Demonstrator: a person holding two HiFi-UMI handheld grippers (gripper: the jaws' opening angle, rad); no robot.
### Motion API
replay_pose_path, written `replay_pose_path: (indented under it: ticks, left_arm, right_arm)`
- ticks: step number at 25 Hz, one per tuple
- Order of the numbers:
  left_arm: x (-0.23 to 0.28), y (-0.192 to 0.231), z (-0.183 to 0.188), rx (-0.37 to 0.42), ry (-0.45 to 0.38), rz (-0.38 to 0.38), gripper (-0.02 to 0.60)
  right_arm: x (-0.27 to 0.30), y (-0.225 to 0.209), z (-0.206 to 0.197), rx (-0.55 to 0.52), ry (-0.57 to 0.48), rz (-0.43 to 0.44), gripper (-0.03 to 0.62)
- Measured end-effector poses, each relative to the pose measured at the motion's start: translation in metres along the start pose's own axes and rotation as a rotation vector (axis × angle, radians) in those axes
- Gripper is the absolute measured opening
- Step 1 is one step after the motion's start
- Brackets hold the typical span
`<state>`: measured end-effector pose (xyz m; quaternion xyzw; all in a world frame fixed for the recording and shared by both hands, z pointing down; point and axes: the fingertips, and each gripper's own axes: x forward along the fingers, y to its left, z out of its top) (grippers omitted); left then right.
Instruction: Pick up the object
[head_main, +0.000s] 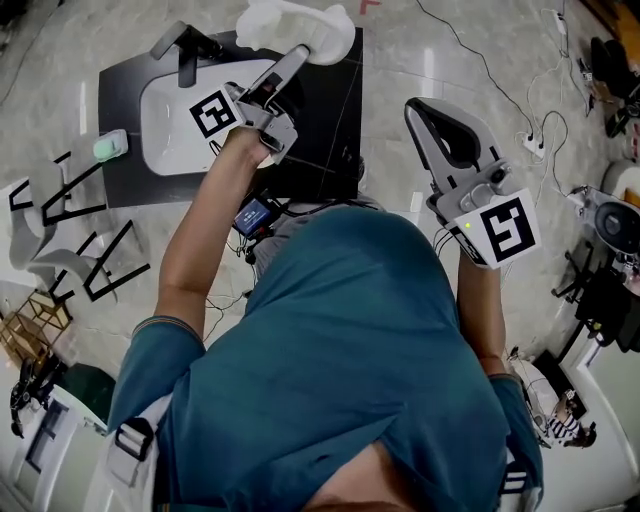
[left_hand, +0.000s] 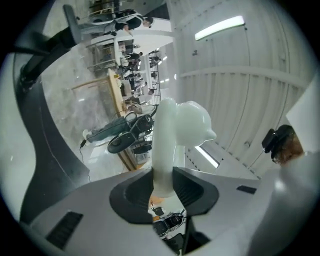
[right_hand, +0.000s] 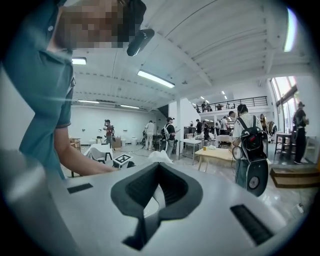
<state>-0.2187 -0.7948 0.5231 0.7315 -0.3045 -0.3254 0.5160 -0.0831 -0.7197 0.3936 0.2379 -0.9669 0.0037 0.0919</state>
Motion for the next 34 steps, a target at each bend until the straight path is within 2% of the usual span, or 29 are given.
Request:
replay_pose_path:
  ticks: [5,11,15,19,23,30,34]
  left_arm:
    - [-0.006,-0.043,0.004,0.209,0.019,0.013,0.116]
    - [-0.013,-0.105,0.005,0.561,0.064,0.022,0.115]
    - [-0.017,-0.13,0.001,0.687,0.078,0.031,0.114]
    - [-0.023,-0.146,-0.002,0.773,0.092,0.046,0.114]
    - [-0.029,-0.152,-0.002,0.819,0.096,0.063,0.114]
    - [-0.036,-0.165,-0.011,0.867,0.109,0.071,0.114]
    - [-0.041,-0.17,-0.017,0.869,0.112,0.065,0.114]
  right_arm:
    - [-0.002,0.002,0.012,-0.036,-0.066,-0.013,0.014]
    - [-0.004,0.006,0.021,-0.111,-0.097,-0.027,0.014]
    - [-0.005,0.005,0.024,-0.112,-0.106,-0.037,0.014]
    - [-0.007,0.006,0.027,-0.11,-0.118,-0.041,0.014]
    - [-0.006,0.007,0.029,-0.112,-0.126,-0.045,0.014]
    - [-0.015,0.01,0.03,-0.113,-0.134,-0.056,0.014]
    - [-0.02,0.015,0.028,-0.116,-0.135,-0.059,0.014]
